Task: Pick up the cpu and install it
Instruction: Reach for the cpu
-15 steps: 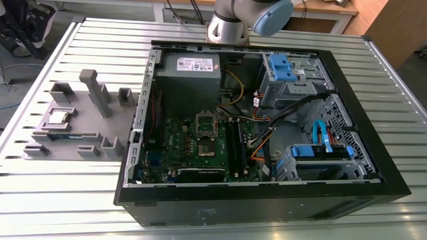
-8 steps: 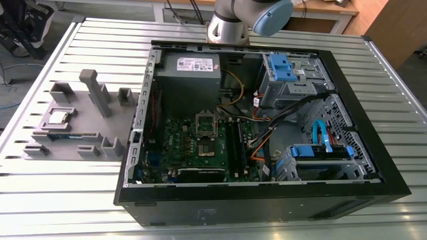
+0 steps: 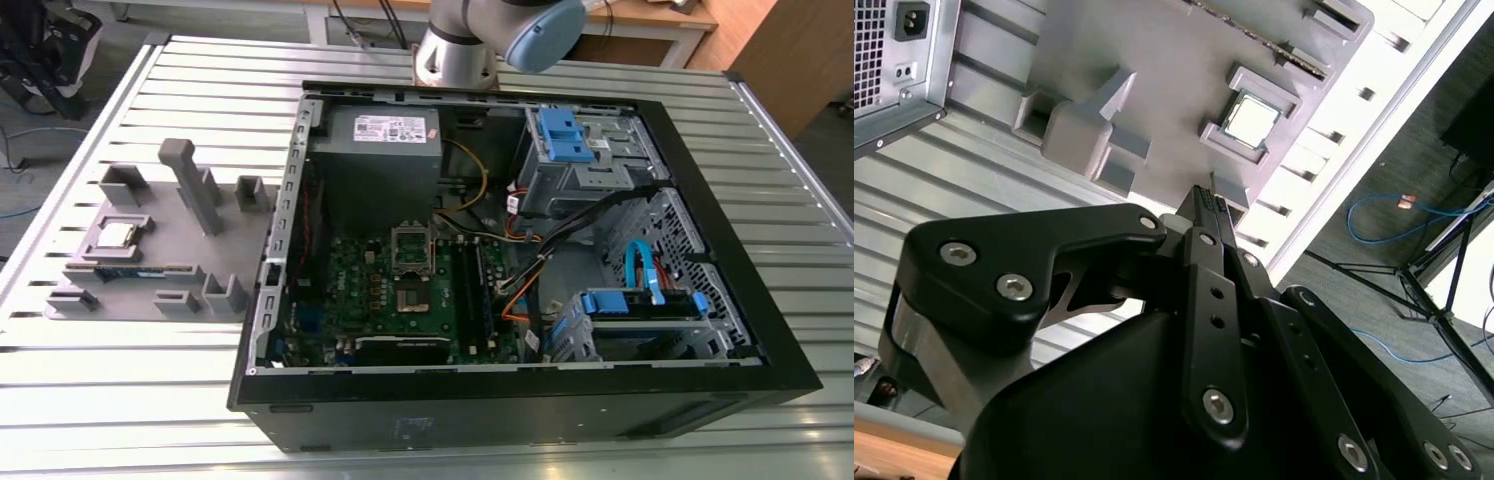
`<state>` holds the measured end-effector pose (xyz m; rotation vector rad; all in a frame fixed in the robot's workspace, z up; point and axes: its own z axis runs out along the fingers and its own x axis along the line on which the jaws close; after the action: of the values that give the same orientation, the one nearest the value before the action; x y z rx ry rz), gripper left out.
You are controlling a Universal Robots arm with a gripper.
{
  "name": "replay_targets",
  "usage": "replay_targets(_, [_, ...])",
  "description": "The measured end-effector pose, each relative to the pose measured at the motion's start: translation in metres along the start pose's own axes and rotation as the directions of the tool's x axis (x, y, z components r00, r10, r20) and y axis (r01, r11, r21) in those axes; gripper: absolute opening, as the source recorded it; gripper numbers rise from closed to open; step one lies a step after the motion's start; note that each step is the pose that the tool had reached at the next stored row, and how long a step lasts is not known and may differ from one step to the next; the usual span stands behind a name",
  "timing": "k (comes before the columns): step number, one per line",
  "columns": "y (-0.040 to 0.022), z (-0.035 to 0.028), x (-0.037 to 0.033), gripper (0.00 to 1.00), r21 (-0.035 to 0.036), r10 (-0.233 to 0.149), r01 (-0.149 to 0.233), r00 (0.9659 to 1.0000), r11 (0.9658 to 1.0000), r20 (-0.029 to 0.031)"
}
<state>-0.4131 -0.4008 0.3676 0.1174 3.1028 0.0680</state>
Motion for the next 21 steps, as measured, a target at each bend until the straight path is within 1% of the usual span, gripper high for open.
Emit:
replay_targets(6, [-0.0007, 0.0032, 0.0067, 0.11, -0.0001, 0.0, 0.0, 1.0, 1.0, 0.0])
replay_targets(9, [-0.001, 0.0058, 0.0093, 0.11, -0.0002, 0.0, 0.0, 1.0, 1.0, 0.0002])
replay_targets(21, [-0.0019, 0.0203, 0.0138, 0.11, 0.0003, 0.0, 0.0, 1.0, 1.0, 0.0])
